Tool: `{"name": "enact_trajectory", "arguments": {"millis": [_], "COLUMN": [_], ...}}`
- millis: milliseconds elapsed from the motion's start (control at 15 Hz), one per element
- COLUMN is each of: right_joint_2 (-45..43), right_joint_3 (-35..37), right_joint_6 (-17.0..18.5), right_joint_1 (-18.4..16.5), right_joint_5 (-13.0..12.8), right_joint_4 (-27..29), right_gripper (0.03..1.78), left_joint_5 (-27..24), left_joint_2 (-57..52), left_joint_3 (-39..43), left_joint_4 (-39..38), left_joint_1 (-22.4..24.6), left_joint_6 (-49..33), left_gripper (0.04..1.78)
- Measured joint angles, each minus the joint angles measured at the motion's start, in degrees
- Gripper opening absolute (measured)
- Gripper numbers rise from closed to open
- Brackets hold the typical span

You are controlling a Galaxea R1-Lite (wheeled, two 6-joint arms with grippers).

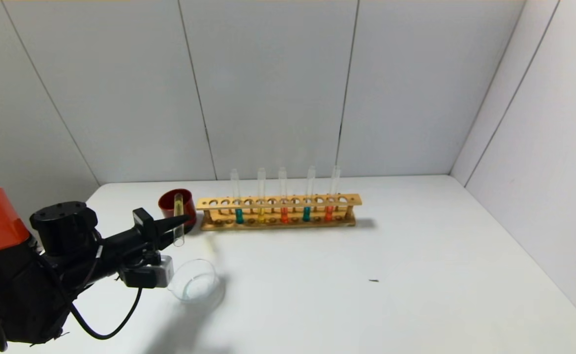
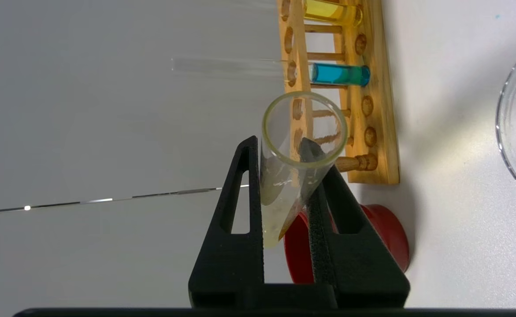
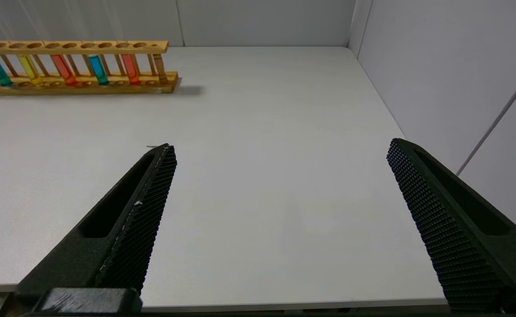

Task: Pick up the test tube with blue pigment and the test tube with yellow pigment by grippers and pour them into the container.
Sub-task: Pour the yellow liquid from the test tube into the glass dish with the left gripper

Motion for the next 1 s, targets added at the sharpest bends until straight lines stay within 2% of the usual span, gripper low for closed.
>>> {"name": "enact_trajectory", "arguments": {"millis": [1000], "right_joint_2": [0.0], "right_joint_3": [0.0], "right_joint_6": [0.0], "right_joint_1": [0.0], "right_joint_5": [0.02], "right_joint_4": [-0.02], "right_gripper": [1.75], "left_joint_5": [-0.17], "left_joint_2": [0.85], "left_joint_3": [1.0], "left_joint_4": [-1.38], "left_joint_1": [-0.2], "left_joint_6": [9.59], "left_gripper": [0.33]}}
